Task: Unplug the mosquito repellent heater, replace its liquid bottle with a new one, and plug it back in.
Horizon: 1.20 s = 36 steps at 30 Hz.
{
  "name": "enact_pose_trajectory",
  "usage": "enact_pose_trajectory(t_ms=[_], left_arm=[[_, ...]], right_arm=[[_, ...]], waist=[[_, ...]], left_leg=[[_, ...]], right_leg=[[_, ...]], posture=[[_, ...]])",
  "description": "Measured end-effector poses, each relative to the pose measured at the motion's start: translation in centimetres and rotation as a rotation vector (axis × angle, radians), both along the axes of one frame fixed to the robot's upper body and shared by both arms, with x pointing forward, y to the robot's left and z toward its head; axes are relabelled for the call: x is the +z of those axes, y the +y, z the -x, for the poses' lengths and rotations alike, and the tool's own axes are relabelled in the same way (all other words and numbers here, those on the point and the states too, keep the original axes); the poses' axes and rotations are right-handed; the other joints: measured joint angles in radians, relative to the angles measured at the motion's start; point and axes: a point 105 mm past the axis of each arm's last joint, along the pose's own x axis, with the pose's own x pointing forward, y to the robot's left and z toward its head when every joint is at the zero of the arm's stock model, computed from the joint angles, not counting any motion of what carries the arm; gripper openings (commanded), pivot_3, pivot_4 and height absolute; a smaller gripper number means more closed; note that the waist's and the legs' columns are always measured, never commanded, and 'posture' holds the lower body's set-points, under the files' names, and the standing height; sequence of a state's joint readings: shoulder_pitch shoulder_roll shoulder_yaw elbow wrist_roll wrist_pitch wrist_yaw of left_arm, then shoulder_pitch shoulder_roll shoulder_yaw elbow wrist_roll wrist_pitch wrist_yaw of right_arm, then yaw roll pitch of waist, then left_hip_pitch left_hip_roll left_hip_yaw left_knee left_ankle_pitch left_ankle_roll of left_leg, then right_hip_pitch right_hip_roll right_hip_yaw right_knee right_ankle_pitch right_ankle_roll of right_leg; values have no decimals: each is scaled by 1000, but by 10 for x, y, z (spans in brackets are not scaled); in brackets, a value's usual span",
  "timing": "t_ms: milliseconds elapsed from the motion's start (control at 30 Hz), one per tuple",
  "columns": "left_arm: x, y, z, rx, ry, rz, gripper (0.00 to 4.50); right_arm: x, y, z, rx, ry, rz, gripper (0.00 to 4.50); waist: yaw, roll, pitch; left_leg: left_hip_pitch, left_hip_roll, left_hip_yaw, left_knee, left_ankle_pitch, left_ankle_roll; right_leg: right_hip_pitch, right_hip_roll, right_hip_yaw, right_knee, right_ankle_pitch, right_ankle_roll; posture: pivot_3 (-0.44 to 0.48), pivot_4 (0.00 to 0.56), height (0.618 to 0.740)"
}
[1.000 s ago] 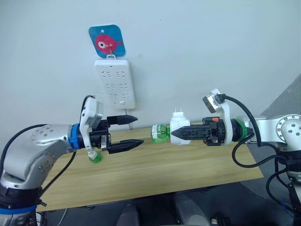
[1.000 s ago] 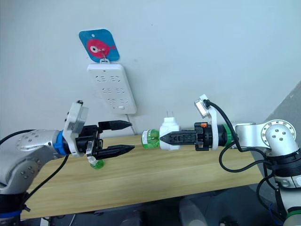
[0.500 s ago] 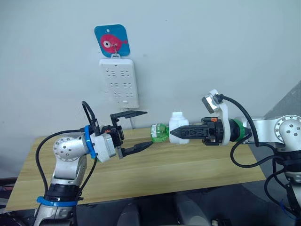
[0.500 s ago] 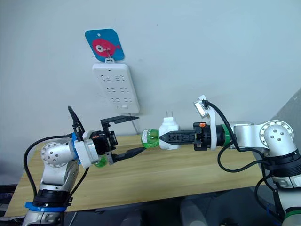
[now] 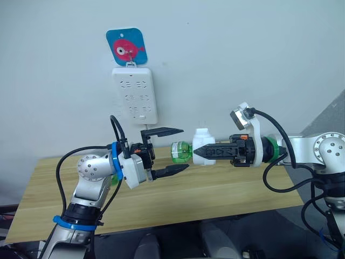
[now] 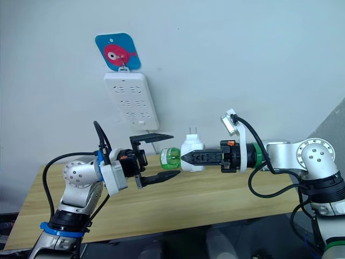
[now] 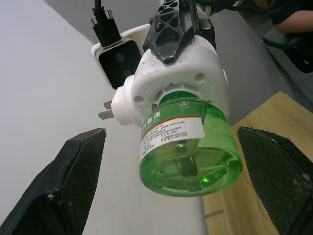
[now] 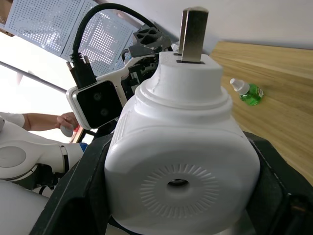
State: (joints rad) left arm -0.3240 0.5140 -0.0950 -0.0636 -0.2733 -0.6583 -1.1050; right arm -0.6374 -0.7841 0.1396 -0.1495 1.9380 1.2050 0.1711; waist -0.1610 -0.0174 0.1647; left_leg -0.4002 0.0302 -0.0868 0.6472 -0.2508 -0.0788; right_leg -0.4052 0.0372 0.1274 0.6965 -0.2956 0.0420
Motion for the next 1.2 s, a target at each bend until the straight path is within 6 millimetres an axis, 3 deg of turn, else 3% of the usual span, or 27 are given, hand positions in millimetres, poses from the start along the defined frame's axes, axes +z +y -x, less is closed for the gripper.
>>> enact_pose_trajectory(t_ms=[167, 500, 600, 700, 800, 900, 1000, 1200], left_arm=[[-3, -3, 1, -14, 12, -6, 2312], [-2, -2, 2, -16, 76, -16, 2228], [0, 0, 3, -32, 287, -64, 2228], [11, 1, 0, -21, 730, -102, 2228], [18, 2, 1, -27, 1037, -134, 2228], [20, 17, -2, 9, 1314, -137, 2228], [20, 23, -5, 27, 1498, -97, 2228], [20, 25, -5, 37, 1588, -78, 2228]], right_arm=[[0, 0, 0, -1, 0, 0, 3072], [0, 1, 0, 0, 1, -2, 3072], [-2, 2, 1, 7, 6, 5, 3072], [-1, 2, 0, 0, 2, 0, 3072], [0, 3, 0, 7, -1, -6, 3072], [-1, -1, 0, -1, -3, 13, 3072], [2, -2, 2, 9, -10, 3, 3072], [5, 1, 12, 66, -32, -2, 3072]], waist=[[-6, 0, 0], [-8, 0, 0], [-10, 0, 0], [-10, 0, 1], [-9, 0, 1], [-10, 1, 1], [-10, 1, 1], [-6, 1, 1]], left_leg=[[0, 0, 0, 0, 0, 0], [0, 0, 0, 0, 0, 0], [0, 0, -1, 0, 0, 0], [0, 0, -4, 0, 0, 0], [0, 0, -5, 0, 0, 0], [0, 0, -4, -1, 0, 0], [0, 0, -5, -1, 0, 0], [0, 0, -5, -1, 0, 0]], right_leg=[[0, 0, 0, 0, 0, 0], [0, 0, 0, 0, 0, 1], [0, 0, -1, 1, -2, 4], [0, 1, -3, 1, -3, 5], [1, 1, -4, 1, -3, 5], [0, 1, -4, 1, -3, 4], [0, 1, -4, 1, -4, 3], [0, 1, -4, 0, -4, 3]], posture=[[-167, 122, 740], [-167, 129, 740], [-162, 132, 740], [-154, 132, 740], [-156, 132, 740], [-156, 132, 740], [-161, 133, 740], [-161, 133, 740]])
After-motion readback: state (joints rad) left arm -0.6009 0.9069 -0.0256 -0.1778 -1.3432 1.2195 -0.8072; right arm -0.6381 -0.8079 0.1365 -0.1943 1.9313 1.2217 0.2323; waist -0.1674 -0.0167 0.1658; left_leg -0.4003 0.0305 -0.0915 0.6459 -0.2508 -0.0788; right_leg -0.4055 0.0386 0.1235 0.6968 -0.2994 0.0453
